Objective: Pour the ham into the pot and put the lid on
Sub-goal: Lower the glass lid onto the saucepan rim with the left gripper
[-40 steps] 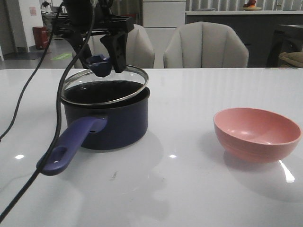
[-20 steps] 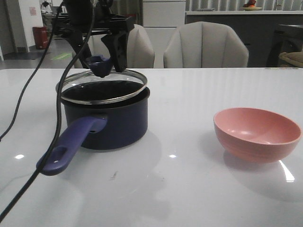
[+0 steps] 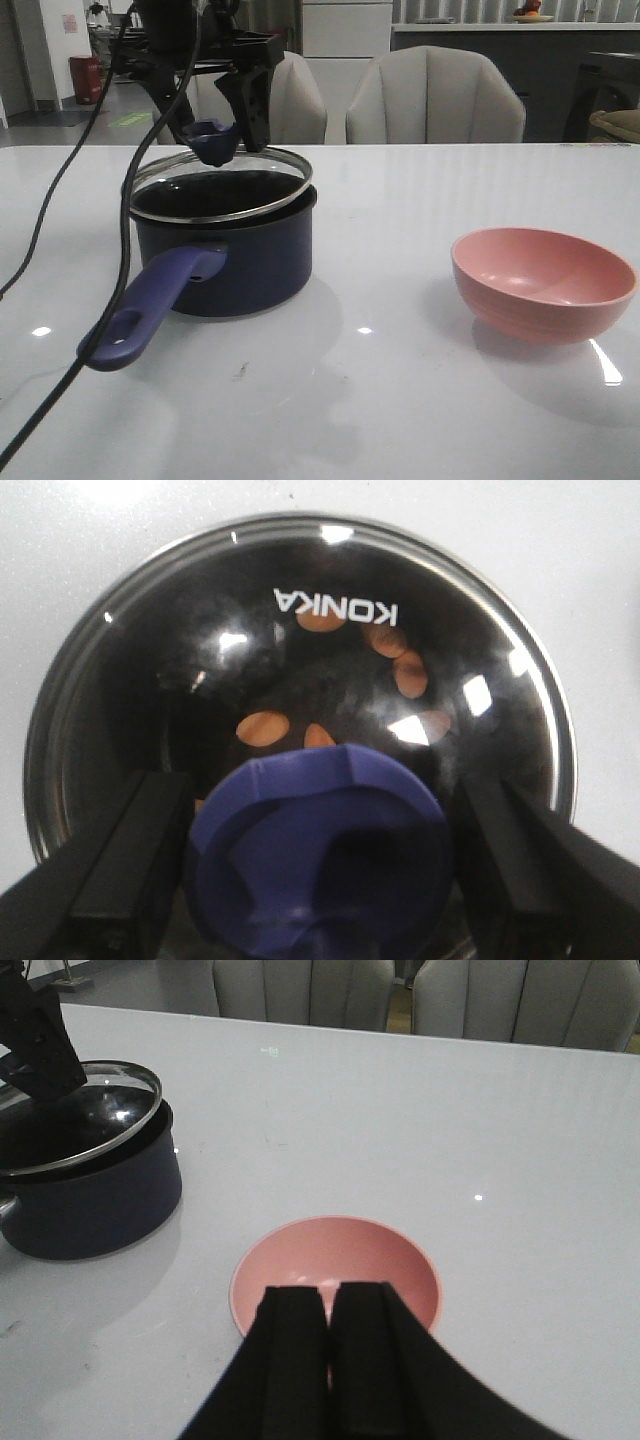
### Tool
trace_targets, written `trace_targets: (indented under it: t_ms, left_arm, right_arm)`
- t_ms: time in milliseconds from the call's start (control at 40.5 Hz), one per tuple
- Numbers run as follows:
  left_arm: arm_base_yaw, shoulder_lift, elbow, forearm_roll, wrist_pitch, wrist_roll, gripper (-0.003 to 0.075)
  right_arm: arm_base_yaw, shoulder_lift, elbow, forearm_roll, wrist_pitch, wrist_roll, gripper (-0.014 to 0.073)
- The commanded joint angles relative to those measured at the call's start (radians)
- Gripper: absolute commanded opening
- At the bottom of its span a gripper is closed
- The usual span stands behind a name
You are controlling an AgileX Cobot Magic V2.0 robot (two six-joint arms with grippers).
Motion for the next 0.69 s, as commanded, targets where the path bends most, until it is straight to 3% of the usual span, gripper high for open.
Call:
trace_targets:
  t_ms: [0,321,667]
  left_arm:
    - [-0.013,-0.069,-0.038,-0.013,-0.045,-0.009,0.0514]
    - [-0.025,-0.069,-0.038,-0.002,-0.056,-0.009,0.0573]
    - [-0.02,-0.071,-0.04,0.017,-0.051,-0.009,0.057]
  right_arm:
    - [0.0,-0.002,-0.027,-0.001,-0.086,-0.005,0.0155]
    - [0.0,-0.002,-0.027,-0.001,-0.086,-0.005,0.0155]
    - [0.0,-0.002,-0.027,-0.001,-0.086,-0.005,0.0155]
